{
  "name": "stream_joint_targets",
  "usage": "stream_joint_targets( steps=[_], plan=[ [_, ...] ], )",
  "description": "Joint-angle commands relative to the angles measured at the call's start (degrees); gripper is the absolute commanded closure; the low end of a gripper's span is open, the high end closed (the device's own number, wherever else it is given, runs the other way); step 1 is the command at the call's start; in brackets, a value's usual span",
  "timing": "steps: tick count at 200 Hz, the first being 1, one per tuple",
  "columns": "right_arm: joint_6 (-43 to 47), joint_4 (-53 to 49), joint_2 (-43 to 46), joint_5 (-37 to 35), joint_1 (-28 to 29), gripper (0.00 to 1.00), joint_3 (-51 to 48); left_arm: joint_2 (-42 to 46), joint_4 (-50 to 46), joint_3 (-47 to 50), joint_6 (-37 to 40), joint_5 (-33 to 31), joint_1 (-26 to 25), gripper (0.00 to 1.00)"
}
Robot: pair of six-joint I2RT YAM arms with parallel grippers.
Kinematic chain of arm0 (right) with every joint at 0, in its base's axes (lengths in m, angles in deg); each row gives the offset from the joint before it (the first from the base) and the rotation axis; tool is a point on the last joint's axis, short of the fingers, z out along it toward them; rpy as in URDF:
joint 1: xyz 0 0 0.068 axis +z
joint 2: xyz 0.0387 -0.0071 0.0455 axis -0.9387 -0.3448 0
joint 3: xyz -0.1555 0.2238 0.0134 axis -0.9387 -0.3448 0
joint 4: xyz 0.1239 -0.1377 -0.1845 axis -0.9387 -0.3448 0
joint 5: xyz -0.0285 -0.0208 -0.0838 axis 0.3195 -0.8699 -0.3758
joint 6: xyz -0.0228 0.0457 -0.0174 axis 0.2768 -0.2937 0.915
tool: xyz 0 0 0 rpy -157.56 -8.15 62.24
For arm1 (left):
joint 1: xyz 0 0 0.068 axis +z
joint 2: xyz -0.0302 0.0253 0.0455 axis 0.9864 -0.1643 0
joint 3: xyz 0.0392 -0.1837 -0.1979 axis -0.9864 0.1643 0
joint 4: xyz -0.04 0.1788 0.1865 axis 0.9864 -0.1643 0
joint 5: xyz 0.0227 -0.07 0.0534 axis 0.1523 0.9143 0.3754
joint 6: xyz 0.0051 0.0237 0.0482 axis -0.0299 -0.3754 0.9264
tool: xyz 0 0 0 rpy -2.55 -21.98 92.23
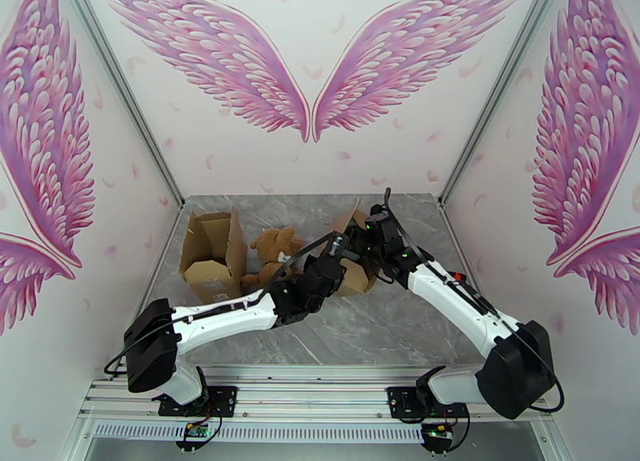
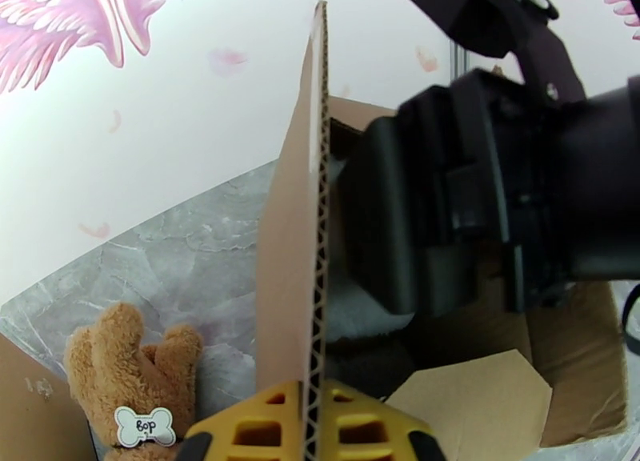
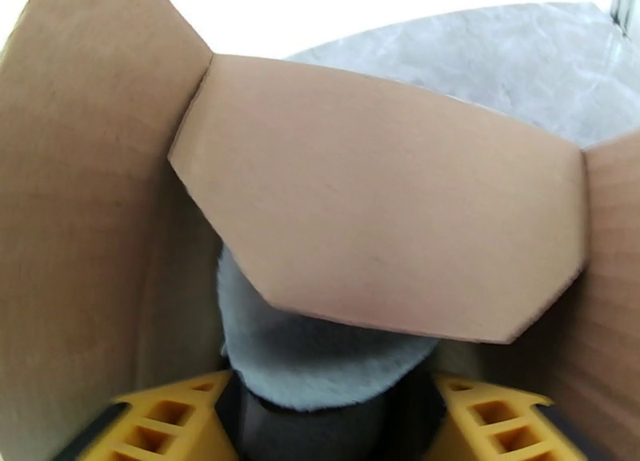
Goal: Unpack the express box
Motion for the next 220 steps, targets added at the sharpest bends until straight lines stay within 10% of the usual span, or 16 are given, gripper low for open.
stream_joint_targets(
  steps=[1, 138, 220],
  plan=[
    [-6.48, 5.98, -2.84, 1.14, -0.07, 0.18, -5.53, 2.30, 7.99, -0.72, -0.86, 2.16, -1.07, 1.00],
    [-12.28, 26.33, -14.48, 10.11, 0.09, 0.28, -6.99, 0.03, 6.13, 0.51, -4.57, 8.88, 0.86, 1.00],
    [-10.72, 34.65, -16.39, 14.18, 0.10, 0.95, -7.39, 2.38, 5.89, 2.93, -4.29, 11.00, 2.79, 1.00]
  ],
)
